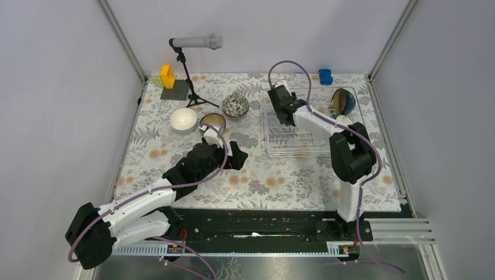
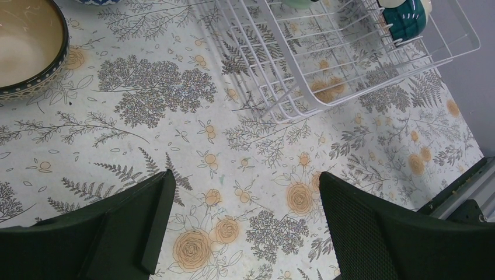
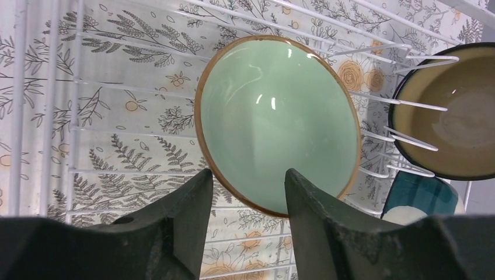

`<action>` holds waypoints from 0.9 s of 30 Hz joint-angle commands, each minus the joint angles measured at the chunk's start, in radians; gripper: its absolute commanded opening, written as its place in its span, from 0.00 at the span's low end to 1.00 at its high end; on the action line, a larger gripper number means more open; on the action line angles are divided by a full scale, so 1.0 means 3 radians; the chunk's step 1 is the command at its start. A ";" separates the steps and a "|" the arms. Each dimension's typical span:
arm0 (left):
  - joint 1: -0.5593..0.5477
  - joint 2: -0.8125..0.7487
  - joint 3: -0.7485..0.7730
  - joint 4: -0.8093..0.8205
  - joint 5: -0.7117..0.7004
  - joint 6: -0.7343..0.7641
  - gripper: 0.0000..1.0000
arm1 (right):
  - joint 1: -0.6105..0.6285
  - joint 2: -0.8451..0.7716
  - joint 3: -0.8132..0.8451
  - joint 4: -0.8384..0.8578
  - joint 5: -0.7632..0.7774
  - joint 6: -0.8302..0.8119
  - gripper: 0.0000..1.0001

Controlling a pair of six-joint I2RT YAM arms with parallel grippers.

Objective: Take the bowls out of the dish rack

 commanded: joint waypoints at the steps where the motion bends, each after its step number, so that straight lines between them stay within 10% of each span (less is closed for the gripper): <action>1: 0.0004 -0.0065 0.0065 0.0119 -0.0027 -0.0024 0.99 | 0.0007 -0.0227 0.0093 -0.0077 -0.0108 0.0070 0.54; 17: 0.0007 -0.0172 0.0055 0.0014 -0.0210 -0.0094 0.99 | 0.0002 -0.0024 0.0115 -0.0219 -0.0217 0.0220 0.49; 27: 0.0007 -0.0253 0.0071 -0.0119 -0.0324 -0.0160 0.99 | 0.0007 -0.0001 0.0138 -0.0339 -0.0361 0.0269 0.24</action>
